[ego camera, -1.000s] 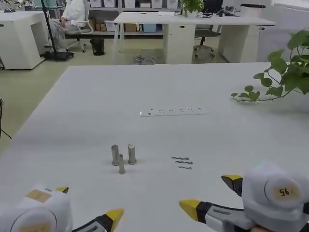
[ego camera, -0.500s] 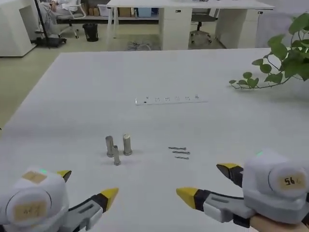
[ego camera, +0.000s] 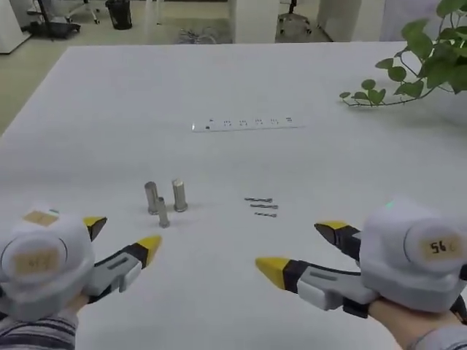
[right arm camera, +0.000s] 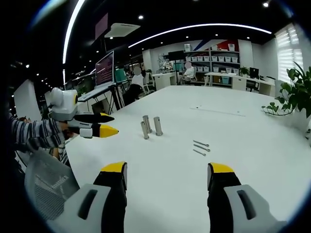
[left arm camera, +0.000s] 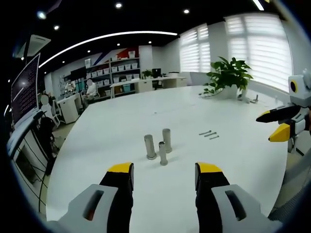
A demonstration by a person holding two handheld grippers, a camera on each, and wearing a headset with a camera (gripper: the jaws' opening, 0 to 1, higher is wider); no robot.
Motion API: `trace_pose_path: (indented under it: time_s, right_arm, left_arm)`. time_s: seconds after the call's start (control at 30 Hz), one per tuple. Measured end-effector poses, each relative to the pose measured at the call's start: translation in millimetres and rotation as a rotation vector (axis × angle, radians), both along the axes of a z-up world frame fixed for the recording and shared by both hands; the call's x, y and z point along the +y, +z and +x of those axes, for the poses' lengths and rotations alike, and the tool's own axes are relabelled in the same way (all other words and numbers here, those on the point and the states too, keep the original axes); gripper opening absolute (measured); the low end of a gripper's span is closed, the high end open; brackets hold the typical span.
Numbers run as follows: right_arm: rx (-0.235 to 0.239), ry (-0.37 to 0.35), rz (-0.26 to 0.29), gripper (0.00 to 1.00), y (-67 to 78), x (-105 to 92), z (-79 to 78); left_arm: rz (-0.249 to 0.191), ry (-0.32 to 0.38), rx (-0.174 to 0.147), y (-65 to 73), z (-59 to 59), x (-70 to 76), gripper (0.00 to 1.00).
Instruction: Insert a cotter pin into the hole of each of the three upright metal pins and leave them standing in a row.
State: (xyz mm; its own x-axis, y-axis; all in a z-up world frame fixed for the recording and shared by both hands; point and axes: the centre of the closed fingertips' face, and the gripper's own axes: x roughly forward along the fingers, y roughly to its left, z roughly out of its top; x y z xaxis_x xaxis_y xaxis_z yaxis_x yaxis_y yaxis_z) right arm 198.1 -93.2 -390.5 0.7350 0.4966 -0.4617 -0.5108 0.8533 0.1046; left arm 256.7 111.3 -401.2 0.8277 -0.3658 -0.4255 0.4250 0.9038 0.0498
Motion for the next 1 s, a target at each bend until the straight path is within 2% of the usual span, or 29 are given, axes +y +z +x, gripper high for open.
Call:
trace_pose_path:
  time_s: [0.1, 0.17, 0.23, 0.27, 0.3, 0.33, 0.37, 0.4, 0.43, 0.47, 0.5, 0.53, 0.57, 0.6, 0.63, 0.73, 0.87, 1.0]
  right_arm:
    - [0.011, 0.007, 0.002, 0.64, -3.3, 2.0, -0.3]
    - [0.019, 0.011, 0.0, 0.64, -5.8, 2.7, -0.6]
    - [0.021, 0.012, -0.001, 0.64, -6.6, 3.0, -0.4]
    - [0.022, 0.013, -0.001, 0.64, -6.8, 3.1, -0.1]
    - [0.023, 0.014, -0.001, 0.64, -6.9, 3.1, 0.1]
    - [0.024, 0.014, -0.002, 0.64, -7.2, 2.7, 0.7]
    - [0.023, 0.012, -0.002, 0.64, -7.3, 2.3, 1.4]
    - [0.025, 0.011, -0.002, 0.63, -7.9, 1.5, 2.2]
    - [0.025, 0.01, -0.002, 0.63, -8.0, 1.3, 2.4]
    - [0.027, 0.007, -0.001, 0.63, -8.2, 0.4, 2.9]
    - [0.03, 0.004, -0.001, 0.63, -8.4, -0.3, 3.0]
    - [0.03, 0.002, -0.001, 0.63, -8.4, -1.0, 3.2]
    - [0.031, -0.001, -0.001, 0.63, -8.9, -2.7, 3.7]
    - [0.034, -0.002, -0.001, 0.63, -9.5, -3.7, 3.9]
    - [0.038, -0.005, 0.0, 0.63, -10.5, -5.3, 4.2]
    - [0.043, -0.013, 0.004, 0.63, -12.6, -8.5, 5.4]
    - [0.062, -0.016, 0.005, 0.62, -19.5, -10.2, 6.6]
    - [0.081, -0.015, 0.009, 0.61, -25.3, -8.7, 7.5]
  left_arm:
    - [0.002, -0.001, -0.001, -1.1, 7.4, -0.5, 0.45]
    - [-0.023, 0.004, 0.009, -3.1, 12.6, -2.6, 0.44]
    - [-0.012, -0.004, 0.027, -6.6, 15.7, -6.4, 0.43]
    - [0.027, -0.023, 0.064, -12.7, 14.8, -7.4, 0.41]
    - [0.108, -0.047, 0.123, -23.0, 15.4, -7.9, 0.4]
    - [0.133, -0.043, 0.134, -25.0, 18.9, -8.2, 0.38]
    - [0.192, -0.083, 0.147, -29.5, 24.5, -13.4, 0.36]
    - [0.193, -0.085, 0.115, -27.6, 32.0, -18.1, 0.35]
    - [0.128, -0.071, 0.073, -22.3, 39.7, -26.5, 0.34]
    - [0.074, -0.066, 0.079, -21.2, 41.9, -32.6, 0.34]
    - [0.038, -0.071, 0.07, -19.5, 44.6, -37.3, 0.33]
    - [0.04, -0.07, 0.099, -24.0, 44.6, -38.2, 0.32]
    - [0.072, -0.073, 0.117, -30.7, 47.0, -39.1, 0.32]
    - [0.089, -0.078, 0.126, -33.6, 46.7, -38.9, 0.32]
    - [0.106, -0.08, 0.12, -38.5, 50.5, -40.9, 0.31]
    - [0.052, -0.075, 0.136, -42.5, 55.4, -44.9, 0.28]
    - [0.06, -0.069, 0.138, -48.8, 63.5, -42.9, 0.25]
    - [0.042, -0.055, 0.147, -54.0, 71.1, -40.2, 0.21]
